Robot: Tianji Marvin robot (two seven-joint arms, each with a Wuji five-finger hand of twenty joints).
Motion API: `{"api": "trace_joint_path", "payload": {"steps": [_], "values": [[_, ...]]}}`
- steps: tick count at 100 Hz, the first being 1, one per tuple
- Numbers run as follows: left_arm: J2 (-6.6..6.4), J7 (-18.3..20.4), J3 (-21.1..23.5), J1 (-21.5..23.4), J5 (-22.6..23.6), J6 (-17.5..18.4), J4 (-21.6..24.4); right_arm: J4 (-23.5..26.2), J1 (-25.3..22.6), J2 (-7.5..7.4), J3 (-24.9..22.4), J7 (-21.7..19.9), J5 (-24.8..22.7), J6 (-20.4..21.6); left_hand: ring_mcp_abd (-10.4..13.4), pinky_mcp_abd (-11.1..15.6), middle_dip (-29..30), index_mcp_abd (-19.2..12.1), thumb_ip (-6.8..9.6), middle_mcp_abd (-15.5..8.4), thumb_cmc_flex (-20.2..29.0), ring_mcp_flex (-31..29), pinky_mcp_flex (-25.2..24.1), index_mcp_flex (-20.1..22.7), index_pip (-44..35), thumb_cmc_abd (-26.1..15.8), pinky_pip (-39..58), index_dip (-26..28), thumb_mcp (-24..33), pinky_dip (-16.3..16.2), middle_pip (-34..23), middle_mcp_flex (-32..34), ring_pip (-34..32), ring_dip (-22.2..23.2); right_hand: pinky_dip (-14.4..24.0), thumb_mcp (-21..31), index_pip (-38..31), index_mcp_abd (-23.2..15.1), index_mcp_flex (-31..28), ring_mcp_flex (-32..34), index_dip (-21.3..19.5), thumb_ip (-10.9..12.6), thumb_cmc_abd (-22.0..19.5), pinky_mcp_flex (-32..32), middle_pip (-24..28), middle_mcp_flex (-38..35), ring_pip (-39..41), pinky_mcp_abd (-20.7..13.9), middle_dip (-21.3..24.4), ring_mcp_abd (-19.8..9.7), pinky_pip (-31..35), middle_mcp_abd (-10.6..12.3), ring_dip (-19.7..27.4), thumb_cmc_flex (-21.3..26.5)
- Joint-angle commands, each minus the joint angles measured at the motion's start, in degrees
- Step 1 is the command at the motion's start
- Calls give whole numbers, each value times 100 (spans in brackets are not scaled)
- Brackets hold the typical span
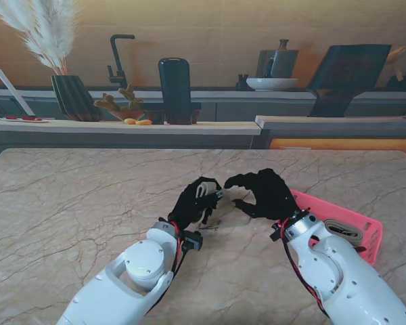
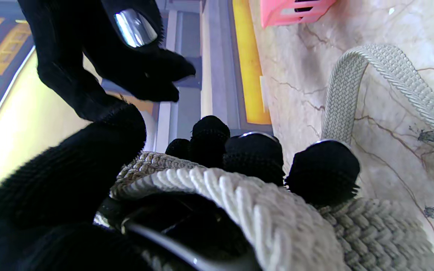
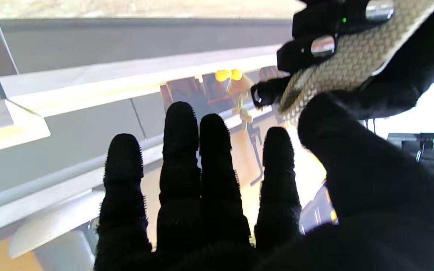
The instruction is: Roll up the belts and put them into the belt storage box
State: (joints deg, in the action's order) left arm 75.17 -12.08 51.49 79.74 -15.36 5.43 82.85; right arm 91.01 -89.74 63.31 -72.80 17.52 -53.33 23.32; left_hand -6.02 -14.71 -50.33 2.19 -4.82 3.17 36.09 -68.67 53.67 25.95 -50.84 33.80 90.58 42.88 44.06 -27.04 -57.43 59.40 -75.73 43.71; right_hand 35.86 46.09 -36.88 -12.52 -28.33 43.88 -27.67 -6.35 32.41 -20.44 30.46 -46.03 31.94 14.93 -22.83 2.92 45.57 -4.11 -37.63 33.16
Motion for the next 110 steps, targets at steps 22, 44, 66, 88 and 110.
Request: {"api": "trace_joint_path", "payload": {"steps": [22,44,66,88,110], "values": [[-186,566,-66,-84,113,251,-126,-239,512,-80,307,-390,132,118,815,523,-118,147,-563,-183,-1099,-428,487,-371,1550,1053,1603,-1415,790,18,264,-321,-735,332,169,274,523,610,798,-372,-106,132,247,56,-267,930,-339,-271,87,-145,-221,-19,203,-353],[-171,398,-168,-151,510,370,-238,-418,800,-70,615,-639,391,122,947,566,-98,213,-643,-151,-1256,-427,468,-1194,2339,1182,1558,-2161,950,51,441,-611,-667,268,268,240,366,735,99,-156,-322,106,181,9,275,516,183,-180,-163,-135,-201,-43,-90,-403],[-62,-202,-268,-195,1099,528,-388,-534,971,-63,870,-844,627,189,1012,608,-102,221,-628,-175,-1183,-429,481,-1426,2300,1144,1504,-2308,964,74,440,-669,-636,254,317,206,129,607,-656,91,-540,103,100,34,696,-155,722,-79,-424,-171,-178,31,-439,-359],[-74,-180,-284,-208,1137,635,-403,-762,1196,-31,1105,-853,815,540,1044,642,-83,225,-647,-175,-1332,-432,540,-1550,2275,1237,1481,-2394,1008,100,453,-685,-644,245,320,197,-211,222,-678,188,-322,-281,119,-31,592,-456,695,-121,-418,-317,-180,251,-475,100],[-80,-65,-303,-225,988,731,-419,-974,1363,28,1309,-744,1006,764,1078,714,-78,195,-795,-137,-1887,-444,739,-1550,2228,1464,1556,-2501,1349,131,450,-680,-820,237,280,346,-687,81,-627,304,73,-470,216,-139,582,-637,677,-176,-383,-402,-145,357,-448,256]]}}
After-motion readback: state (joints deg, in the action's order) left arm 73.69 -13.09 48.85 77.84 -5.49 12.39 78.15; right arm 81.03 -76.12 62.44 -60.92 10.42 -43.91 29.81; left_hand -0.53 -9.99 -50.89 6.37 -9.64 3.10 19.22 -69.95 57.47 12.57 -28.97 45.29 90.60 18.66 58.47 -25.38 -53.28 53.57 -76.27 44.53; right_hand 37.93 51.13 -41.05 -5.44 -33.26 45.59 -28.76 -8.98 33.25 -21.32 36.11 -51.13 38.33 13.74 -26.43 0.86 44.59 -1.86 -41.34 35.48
